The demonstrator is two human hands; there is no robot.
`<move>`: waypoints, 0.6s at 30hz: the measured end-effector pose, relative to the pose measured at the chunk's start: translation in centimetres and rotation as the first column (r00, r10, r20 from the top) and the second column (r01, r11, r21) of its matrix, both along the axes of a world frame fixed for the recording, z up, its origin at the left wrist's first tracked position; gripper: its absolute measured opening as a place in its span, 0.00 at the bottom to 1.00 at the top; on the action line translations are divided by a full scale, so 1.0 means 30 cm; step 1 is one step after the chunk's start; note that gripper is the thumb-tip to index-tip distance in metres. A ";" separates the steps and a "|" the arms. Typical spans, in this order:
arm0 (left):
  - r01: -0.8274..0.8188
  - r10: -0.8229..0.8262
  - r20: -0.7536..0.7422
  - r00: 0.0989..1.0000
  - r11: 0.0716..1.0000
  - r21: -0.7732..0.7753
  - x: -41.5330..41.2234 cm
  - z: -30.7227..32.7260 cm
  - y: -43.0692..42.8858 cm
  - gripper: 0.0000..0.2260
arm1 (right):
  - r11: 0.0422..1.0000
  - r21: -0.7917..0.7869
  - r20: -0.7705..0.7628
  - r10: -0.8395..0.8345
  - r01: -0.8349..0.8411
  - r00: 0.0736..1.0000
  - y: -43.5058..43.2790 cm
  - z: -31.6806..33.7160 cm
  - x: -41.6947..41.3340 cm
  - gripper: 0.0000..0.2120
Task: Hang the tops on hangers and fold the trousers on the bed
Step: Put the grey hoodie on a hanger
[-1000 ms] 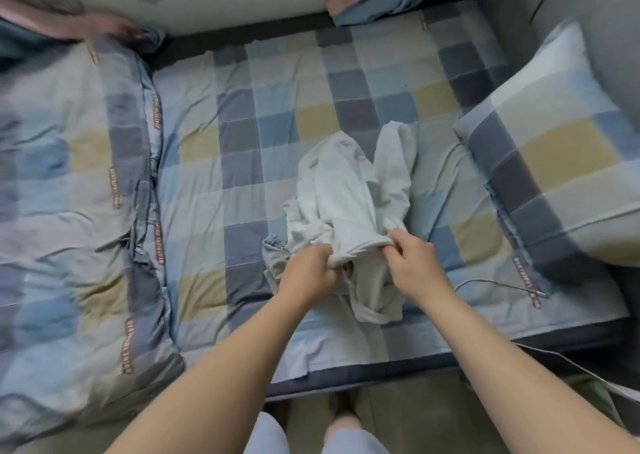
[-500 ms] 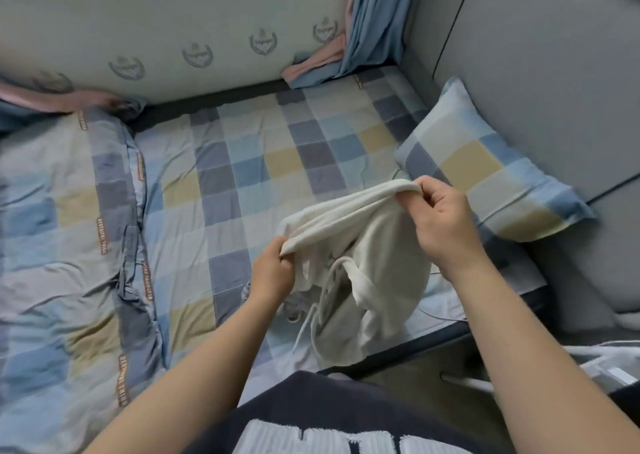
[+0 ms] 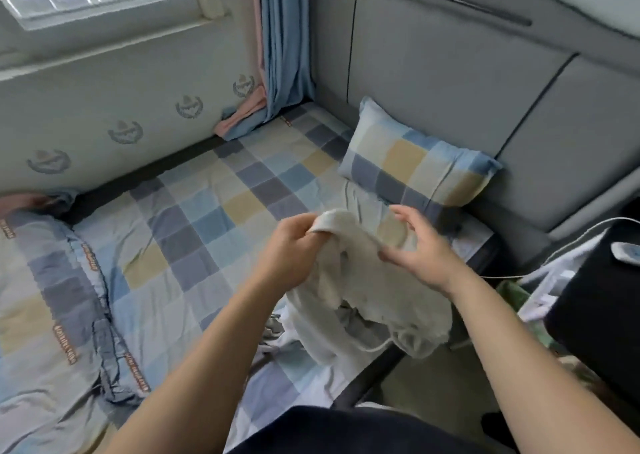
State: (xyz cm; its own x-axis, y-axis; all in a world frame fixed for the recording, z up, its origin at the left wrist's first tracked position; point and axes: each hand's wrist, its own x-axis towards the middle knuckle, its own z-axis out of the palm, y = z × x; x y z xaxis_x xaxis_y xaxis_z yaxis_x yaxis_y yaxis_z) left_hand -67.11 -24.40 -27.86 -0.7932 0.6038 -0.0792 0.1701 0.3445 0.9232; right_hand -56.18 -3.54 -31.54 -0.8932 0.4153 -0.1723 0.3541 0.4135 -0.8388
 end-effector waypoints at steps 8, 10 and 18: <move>0.341 -0.330 -0.241 0.913 0.940 0.006 0.114 0.027 -0.133 0.12 | 0.992 -0.127 0.155 0.040 -0.020 0.987 -0.392 -0.102 0.228 0.08; 0.281 -0.275 -0.284 0.919 0.959 -0.020 0.099 0.027 -0.132 0.09 | 0.990 -0.040 0.170 -0.125 0.134 0.977 -0.432 -0.099 0.288 0.07; 0.343 -0.334 -0.213 0.918 0.939 0.002 0.335 -0.031 -0.166 0.10 | 0.648 -0.455 -0.106 -0.721 0.611 0.685 -0.568 0.102 0.571 0.05</move>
